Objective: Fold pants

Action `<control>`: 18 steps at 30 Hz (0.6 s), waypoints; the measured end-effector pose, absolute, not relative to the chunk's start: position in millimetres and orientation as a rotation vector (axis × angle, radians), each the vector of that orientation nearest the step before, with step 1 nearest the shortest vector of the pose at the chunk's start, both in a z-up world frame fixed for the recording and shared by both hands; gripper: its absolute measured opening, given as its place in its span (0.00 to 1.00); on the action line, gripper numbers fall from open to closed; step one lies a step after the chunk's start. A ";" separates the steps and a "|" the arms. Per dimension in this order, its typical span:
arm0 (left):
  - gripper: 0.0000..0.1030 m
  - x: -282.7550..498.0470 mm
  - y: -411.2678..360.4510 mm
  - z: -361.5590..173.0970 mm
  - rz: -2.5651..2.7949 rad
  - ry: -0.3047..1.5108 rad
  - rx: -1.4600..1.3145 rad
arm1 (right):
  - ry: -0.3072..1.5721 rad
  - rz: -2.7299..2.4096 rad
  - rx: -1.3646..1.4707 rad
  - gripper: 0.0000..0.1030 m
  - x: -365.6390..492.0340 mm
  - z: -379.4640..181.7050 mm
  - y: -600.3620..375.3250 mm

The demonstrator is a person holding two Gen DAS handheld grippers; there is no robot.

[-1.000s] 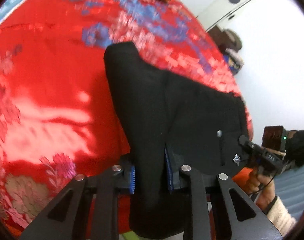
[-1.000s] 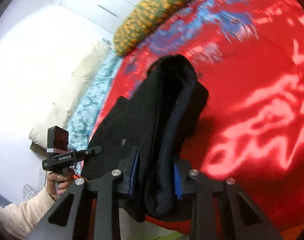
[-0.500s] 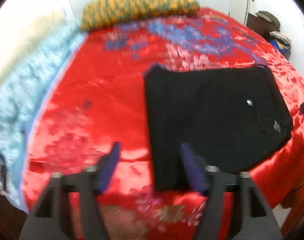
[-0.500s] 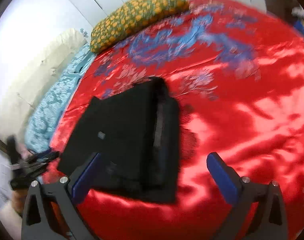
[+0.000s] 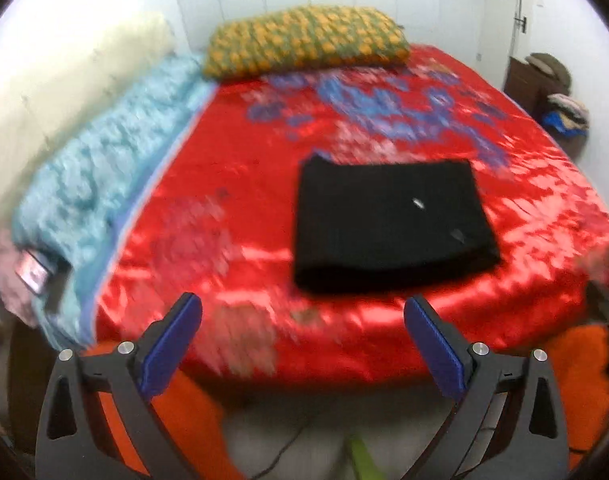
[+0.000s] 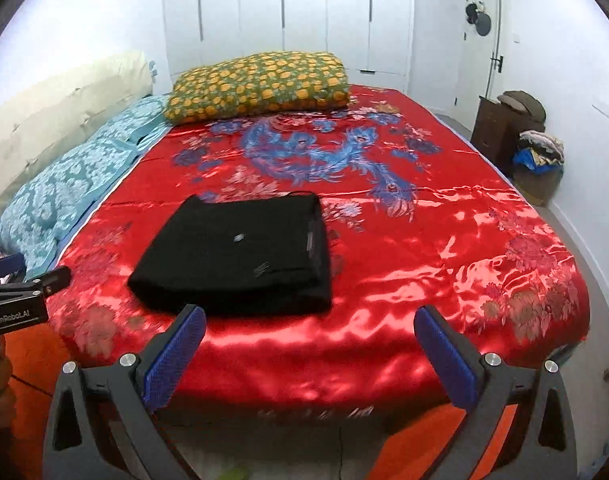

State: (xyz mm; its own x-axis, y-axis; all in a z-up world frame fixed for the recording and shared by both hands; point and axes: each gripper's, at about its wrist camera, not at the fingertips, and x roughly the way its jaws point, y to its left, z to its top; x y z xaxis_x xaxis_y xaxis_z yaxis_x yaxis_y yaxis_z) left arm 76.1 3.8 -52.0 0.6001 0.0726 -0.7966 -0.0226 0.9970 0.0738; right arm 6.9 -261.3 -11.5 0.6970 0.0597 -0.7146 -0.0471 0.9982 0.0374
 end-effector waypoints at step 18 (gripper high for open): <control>0.98 46.4 6.2 -43.6 0.048 0.958 0.054 | 0.778 0.036 -0.103 1.00 -30.2 14.0 -213.9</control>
